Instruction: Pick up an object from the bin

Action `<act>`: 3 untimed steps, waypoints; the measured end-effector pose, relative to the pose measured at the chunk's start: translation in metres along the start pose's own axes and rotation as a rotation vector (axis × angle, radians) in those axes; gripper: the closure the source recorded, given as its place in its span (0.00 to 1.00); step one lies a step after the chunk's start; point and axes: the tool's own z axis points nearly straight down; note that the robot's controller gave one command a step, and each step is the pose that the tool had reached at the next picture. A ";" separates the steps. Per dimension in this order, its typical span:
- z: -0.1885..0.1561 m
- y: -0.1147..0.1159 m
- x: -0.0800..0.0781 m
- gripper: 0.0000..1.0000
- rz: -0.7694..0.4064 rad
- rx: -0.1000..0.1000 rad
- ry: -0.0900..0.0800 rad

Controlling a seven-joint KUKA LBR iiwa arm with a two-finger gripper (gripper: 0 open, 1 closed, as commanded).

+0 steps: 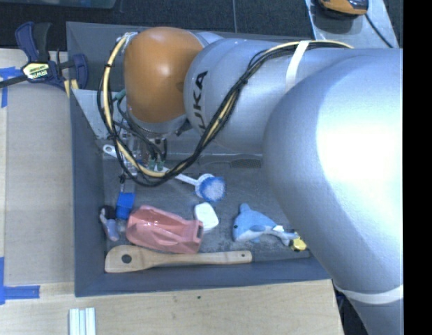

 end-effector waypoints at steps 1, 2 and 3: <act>-0.005 -0.001 -0.002 0.00 0.004 -0.001 -0.007; 0.055 -0.074 -0.001 0.00 0.082 0.000 -0.004; 0.054 -0.170 0.010 0.00 0.059 -0.005 -0.018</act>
Offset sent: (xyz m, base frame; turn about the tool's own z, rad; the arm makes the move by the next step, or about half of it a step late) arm 0.0001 -0.0731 -0.0552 0.0814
